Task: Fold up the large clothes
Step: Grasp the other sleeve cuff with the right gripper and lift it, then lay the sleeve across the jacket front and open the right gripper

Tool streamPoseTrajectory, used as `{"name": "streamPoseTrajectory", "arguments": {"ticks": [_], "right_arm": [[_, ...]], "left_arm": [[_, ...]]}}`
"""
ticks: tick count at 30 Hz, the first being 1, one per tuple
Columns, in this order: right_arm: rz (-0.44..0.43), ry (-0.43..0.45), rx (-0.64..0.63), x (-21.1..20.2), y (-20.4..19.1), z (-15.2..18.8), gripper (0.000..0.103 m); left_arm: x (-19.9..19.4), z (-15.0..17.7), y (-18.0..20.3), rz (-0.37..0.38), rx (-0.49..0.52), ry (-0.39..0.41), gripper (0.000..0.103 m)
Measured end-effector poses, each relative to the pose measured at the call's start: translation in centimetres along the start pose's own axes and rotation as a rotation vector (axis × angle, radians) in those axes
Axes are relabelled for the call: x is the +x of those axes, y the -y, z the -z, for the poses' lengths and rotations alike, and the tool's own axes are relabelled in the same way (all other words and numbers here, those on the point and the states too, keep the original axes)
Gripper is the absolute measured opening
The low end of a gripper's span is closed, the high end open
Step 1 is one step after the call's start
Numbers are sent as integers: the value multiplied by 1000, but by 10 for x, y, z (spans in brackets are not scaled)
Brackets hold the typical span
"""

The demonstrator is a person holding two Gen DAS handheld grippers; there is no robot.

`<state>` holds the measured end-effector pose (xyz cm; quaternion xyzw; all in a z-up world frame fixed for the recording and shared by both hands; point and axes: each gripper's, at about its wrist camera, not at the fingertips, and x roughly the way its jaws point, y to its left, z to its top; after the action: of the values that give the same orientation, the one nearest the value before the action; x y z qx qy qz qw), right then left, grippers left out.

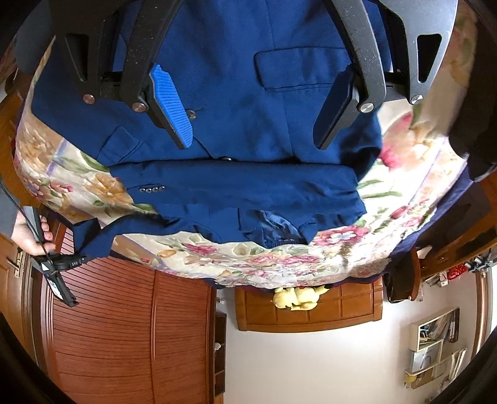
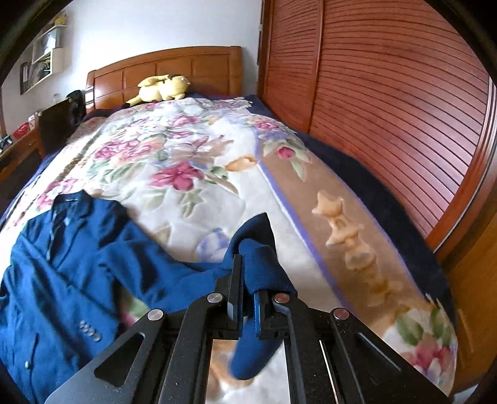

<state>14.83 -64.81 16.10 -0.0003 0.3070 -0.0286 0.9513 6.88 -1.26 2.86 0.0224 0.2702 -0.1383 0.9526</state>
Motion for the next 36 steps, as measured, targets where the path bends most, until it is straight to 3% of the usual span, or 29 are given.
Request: {"name": "streamPoseTrajectory", "arguments": {"ticks": [15, 27, 32, 36], "right_arm": [[-199, 83, -45, -76, -42, 22, 4], [-453, 177, -172, -129, -117, 36, 4], [-568, 145, -251, -123, -150, 62, 4], [-614, 87, -281, -101, -166, 88, 4]], "left_arm": [[-56, 18, 6, -18, -27, -7, 81], [-77, 20, 4, -33, -39, 32, 81], [-76, 28, -8, -44, -57, 23, 81], [-71, 32, -19, -60, -60, 18, 81]]}}
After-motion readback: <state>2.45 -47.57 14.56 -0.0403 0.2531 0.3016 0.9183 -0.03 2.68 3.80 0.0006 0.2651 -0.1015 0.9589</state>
